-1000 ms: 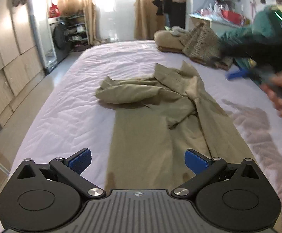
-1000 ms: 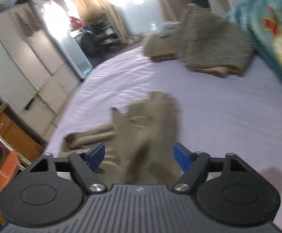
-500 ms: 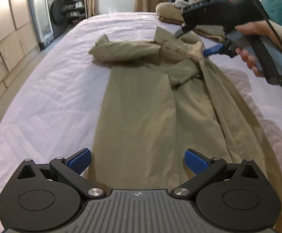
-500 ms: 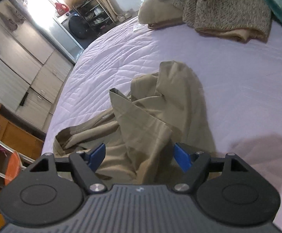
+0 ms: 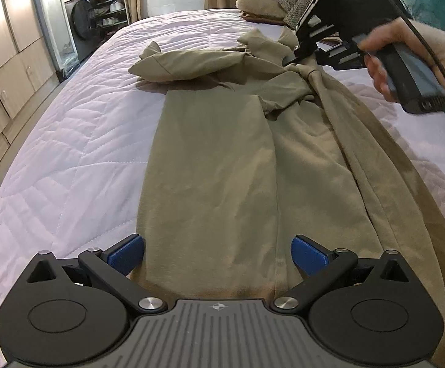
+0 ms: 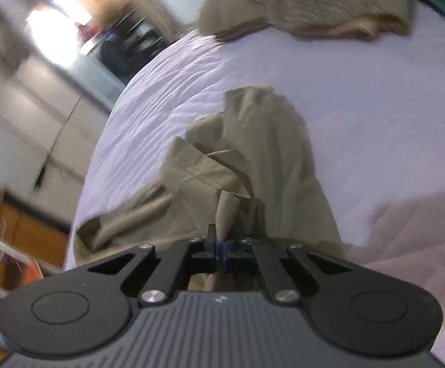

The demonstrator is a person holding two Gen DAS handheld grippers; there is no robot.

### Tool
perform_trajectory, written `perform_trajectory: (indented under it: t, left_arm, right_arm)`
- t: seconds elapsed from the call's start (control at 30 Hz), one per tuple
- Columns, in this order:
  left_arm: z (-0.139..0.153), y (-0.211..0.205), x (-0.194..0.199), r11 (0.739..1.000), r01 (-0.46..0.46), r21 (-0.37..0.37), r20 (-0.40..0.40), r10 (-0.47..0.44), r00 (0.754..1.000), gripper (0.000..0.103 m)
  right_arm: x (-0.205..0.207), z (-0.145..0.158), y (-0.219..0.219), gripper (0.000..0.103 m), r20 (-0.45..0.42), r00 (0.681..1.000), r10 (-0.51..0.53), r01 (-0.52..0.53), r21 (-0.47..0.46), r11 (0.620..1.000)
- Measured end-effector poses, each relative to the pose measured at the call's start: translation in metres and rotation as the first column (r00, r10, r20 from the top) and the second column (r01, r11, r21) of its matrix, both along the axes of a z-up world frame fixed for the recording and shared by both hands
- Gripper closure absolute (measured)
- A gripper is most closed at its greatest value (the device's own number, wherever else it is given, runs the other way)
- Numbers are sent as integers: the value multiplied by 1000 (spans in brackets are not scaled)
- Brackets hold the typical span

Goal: Fold clothes

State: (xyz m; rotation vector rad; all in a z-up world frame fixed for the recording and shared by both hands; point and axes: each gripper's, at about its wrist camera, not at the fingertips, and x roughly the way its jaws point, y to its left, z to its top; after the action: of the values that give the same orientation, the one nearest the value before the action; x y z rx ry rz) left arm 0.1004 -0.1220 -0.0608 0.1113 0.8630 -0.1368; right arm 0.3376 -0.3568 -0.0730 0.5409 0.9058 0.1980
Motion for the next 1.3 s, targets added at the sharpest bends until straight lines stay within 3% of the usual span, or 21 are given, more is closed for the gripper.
perform_trajectory:
  t: [0.17,0.3,0.4,0.5,0.53,0.6,0.7,0.8,0.87,0.93,1.0,1.1,1.2,1.3]
  left_arm:
    - [11,1,1,1000,-16,-5,29,16,999,0]
    - [20,2,1,1000,-29,-10,53,29,998,0]
    - [31,-4,3,1000,-21,13,93,20,996,0]
    - [43,-10,6,999,-11,43,137,5,991,0]
    - [47,-13,7,998,-5,57,151,-3,989,0]
    - [55,-21,10,996,10,94,178,-27,984,0]
    - [67,-32,14,992,29,122,211,-55,976,0]
    - [75,-44,18,992,43,117,197,-65,978,0]
    - [70,-49,16,993,45,105,155,-61,986,0]
    - [62,-51,8,995,44,95,136,-57,989,0]
    - [55,-52,1,995,40,96,135,-53,989,0]
    - [55,-53,0,989,32,144,186,-58,981,0]
    - [67,-65,24,984,32,177,276,-81,958,0]
    - [68,-91,50,974,55,221,354,-133,926,0]
  right_arm:
    - [-24,43,9,100,194,981,11,36,-237,971]
    - [-37,73,-11,100,243,969,-44,148,-427,892]
    - [-46,74,-50,100,193,972,-137,221,-533,817]
    - [-55,49,-84,96,95,975,-199,217,-567,795]
    - [-57,38,-92,92,50,977,-209,198,-585,787]
    - [-59,15,-106,72,-40,972,-230,157,-617,771]
    - [-68,15,-112,63,-9,977,-215,163,-626,763]
    - [-81,40,-108,52,67,982,-176,180,-616,767]
    - [-87,55,-98,46,-2,992,-128,103,-581,807]
    - [-102,64,-74,46,-90,996,-4,-42,-503,863]
    - [-128,69,-45,46,-100,990,96,-133,-485,865]
    - [-160,74,-14,45,-131,972,195,-234,-455,859]
    - [-175,71,-4,35,-157,963,217,-266,-459,848]
    - [-170,63,-6,34,-128,976,174,-215,-502,838]
